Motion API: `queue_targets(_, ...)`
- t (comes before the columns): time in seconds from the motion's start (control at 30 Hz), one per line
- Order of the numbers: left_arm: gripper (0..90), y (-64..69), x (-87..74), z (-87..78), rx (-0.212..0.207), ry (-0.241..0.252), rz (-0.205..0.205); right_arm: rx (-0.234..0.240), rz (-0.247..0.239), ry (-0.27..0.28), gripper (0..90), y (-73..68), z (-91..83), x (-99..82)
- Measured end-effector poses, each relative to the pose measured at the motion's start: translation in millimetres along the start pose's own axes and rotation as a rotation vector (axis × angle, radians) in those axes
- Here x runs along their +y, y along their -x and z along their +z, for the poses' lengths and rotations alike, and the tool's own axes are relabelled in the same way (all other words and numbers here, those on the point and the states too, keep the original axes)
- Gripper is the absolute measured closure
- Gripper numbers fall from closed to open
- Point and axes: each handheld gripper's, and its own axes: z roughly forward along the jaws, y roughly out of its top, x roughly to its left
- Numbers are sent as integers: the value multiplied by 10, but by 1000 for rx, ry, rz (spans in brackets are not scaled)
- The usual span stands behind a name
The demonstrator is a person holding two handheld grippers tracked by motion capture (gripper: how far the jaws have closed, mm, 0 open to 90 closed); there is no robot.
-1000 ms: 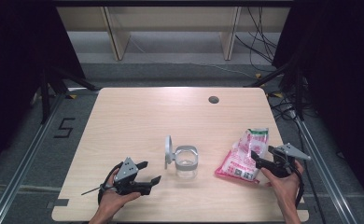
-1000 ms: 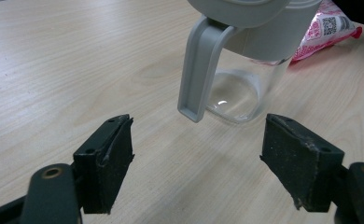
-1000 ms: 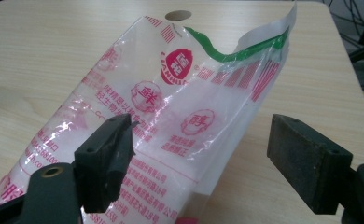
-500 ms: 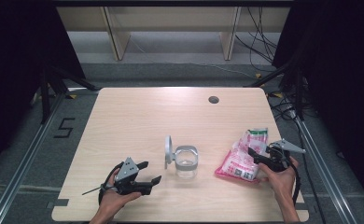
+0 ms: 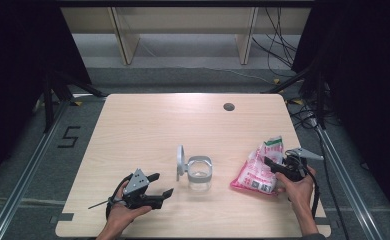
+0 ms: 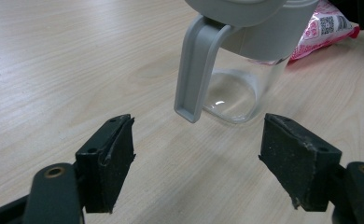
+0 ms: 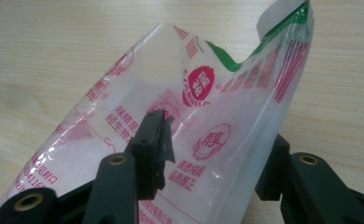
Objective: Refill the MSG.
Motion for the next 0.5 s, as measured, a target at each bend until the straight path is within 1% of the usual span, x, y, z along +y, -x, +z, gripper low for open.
queue_targets(0.03, 251, -2, 1, 0, -1, -3, -1, 7, -12, 3, 556, 24, 2, 1)
queue_targets(0.07, 252, 0, -2, 4, 0, 3, -3, 11, -6, 3, 562, 28, 6, 3)
queue_targets(0.1, 255, 1, -4, 5, -1, 1, -2, 3, 13, -2, 572, 22, 9, 8)
queue_targets(0.13, 260, 11, -9, 12, -1, -2, -4, 7, 73, 1, 590, -6, 20, 6)
queue_targets(0.17, 261, 10, -11, 15, -1, -12, 6, 11, 50, 3, 596, 18, 31, 11)
queue_targets(0.2, 261, 10, -11, 15, -1, -12, 6, 7, 77, -10, 603, 3, 25, 15)
queue_targets(0.23, 261, 16, -12, 25, -7, -4, 2, 7, 77, -10, 603, 3, 25, 15)
queue_targets(0.27, 261, 16, -11, 17, -4, -10, 5, 2, 60, 3, 619, 37, 49, 13)
queue_targets(0.3, 262, 16, -11, 17, -4, -10, 5, 2, 60, 3, 619, 37, 49, 13)
queue_targets(0.33, 261, 14, -9, 15, -6, -6, 1, 2, 55, -18, 627, 50, 52, 18)
queue_targets(0.37, 262, 14, -9, 15, -6, -6, 1, 2, 55, -18, 627, 50, 52, 18)
queue_targets(0.4, 262, 15, -8, 12, 1, -7, 1, 4, 56, -4, 632, 52, 68, 14)
queue_targets(0.43, 262, 13, -8, 12, 1, -7, 1, 2, 90, -22, 646, 21, 62, 16)
queue_targets(0.47, 262, 10, -10, 14, -4, -7, 3, 1, 81, -16, 653, 26, 72, 18)
queue_targets(0.5, 262, 11, -10, 15, -4, -8, 4, 5, 45, -21, 662, 62, 74, 25)
